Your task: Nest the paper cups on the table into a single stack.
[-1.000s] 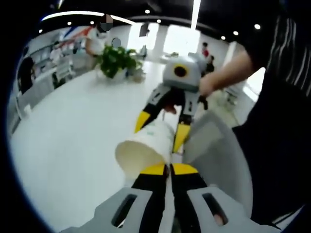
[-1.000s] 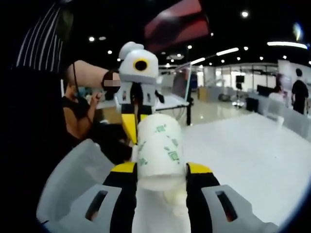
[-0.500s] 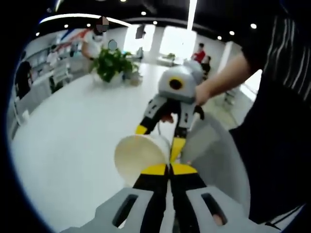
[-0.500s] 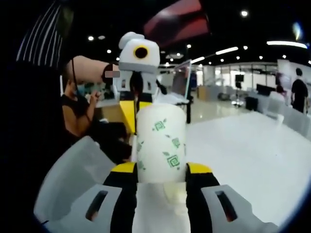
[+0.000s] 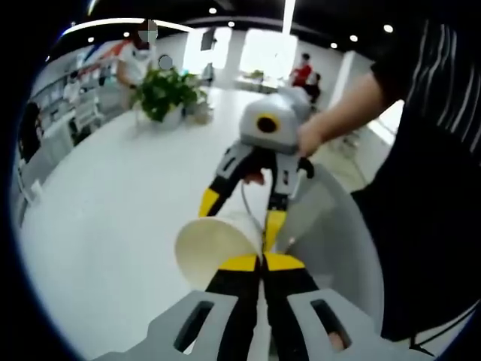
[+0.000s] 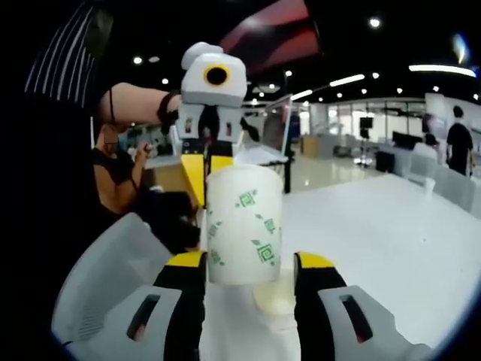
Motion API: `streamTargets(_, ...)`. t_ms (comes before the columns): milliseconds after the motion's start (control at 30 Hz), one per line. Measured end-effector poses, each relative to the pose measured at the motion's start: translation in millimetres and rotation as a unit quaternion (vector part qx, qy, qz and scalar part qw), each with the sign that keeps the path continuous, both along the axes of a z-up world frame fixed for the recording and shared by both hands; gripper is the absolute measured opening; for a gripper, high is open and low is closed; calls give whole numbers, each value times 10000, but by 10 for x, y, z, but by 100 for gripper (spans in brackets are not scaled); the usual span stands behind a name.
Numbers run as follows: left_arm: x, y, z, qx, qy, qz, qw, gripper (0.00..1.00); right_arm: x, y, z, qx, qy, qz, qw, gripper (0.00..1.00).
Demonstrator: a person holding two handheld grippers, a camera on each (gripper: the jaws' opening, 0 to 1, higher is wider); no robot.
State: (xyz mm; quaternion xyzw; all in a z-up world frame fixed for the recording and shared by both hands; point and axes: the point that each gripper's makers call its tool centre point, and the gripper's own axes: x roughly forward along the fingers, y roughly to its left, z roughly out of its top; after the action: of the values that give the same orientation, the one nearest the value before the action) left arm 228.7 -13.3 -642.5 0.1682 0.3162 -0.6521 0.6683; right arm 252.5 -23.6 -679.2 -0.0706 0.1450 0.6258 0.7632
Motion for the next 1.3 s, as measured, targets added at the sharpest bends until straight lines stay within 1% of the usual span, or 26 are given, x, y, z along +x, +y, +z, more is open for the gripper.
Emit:
streamTargets(167, 31, -17, 18, 167, -130, -94, 9997, 0, -36, 14, 35, -5, -130, 41, 9999, 53)
streamTargets(233, 41, -22, 22, 284, -199, -165, 9993, 0, -41, 22, 29, -45, -105, 31, 9999, 60)
streamTargets(267, 51, -18, 11, 397, -292, -258, 9985, 0, -44, 26, 28, -60, -119, 10, 9999, 63)
streamTargets(333, 54, -24, 16, 555, -368, -361, 9971, 0, -21, 25, 56, -33, -443, -23, 9990, 71)
streamTargets(367, 62, -28, 22, 610, -419, -398, 9965, 0, -45, 27, 59, -1, -379, -35, 9993, 74)
streamTargets(400, 102, -23, 27, 739, -581, -446, 9946, 0, -43, 29, 63, 16, -356, -53, 9993, 76)
streamTargets(433, 115, -20, 28, 822, -649, -482, 9933, 0, -44, 29, 64, 26, -349, -72, 9994, 77)
streamTargets(500, 109, -39, 34, 920, -692, -550, 9918, 0, -57, 26, 81, 79, -476, -94, 9988, 82)
streamTargets(600, 106, -79, 45, 1042, -724, -655, 9898, 0, -40, 12, 90, 76, -558, -194, 9982, 93)
streamTargets(700, 138, -112, 29, 1269, -802, -735, 9859, 0, -29, -31, 114, 154, -560, -271, 9979, 99)
streamTargets(733, 145, -115, 22, 1370, -826, -762, 9842, 0, -26, -57, 125, 186, -582, -290, 9977, 99)
streamTargets(833, 180, -158, 18, 1679, -1007, -924, 9763, 0, -11, -135, 111, 197, -528, -386, 9977, 100)
streamTargets(900, 183, -197, 24, 1754, -1021, -990, 9742, 0, -13, -182, 109, 229, -505, -436, 9975, 100)
streamTargets(1033, 269, -148, -36, 2224, -1199, -1151, 9607, 0, -3, -245, 76, 222, -526, -547, 9969, 99)
streamTargets(1067, 282, -84, -58, 2474, -1213, -1178, 9540, 0, 0, -254, 69, 233, -489, -570, 9969, 98)
streamTargets(1100, 294, -87, -58, 2515, -1282, -1233, 9514, 0, 3, -267, 48, 207, -461, -607, 9969, 98)
streamTargets(1133, 288, -111, -56, 2469, -1275, -1243, 9525, 0, 3, -273, 43, 205, -445, -623, 9969, 98)
streamTargets(1167, 287, -106, -59, 2546, -1220, -1229, 9514, 0, -10, -276, 50, 251, -399, -636, 9969, 97)
streamTargets(1233, 292, -81, -76, 2684, -1273, -1316, 9458, 0, -15, -280, 53, 269, -411, -666, 9966, 96)
streamTargets(1300, 278, -86, -92, 2739, -1252, -1338, 9441, 0, -33, -284, 47, 288, -320, -685, 9967, 96)
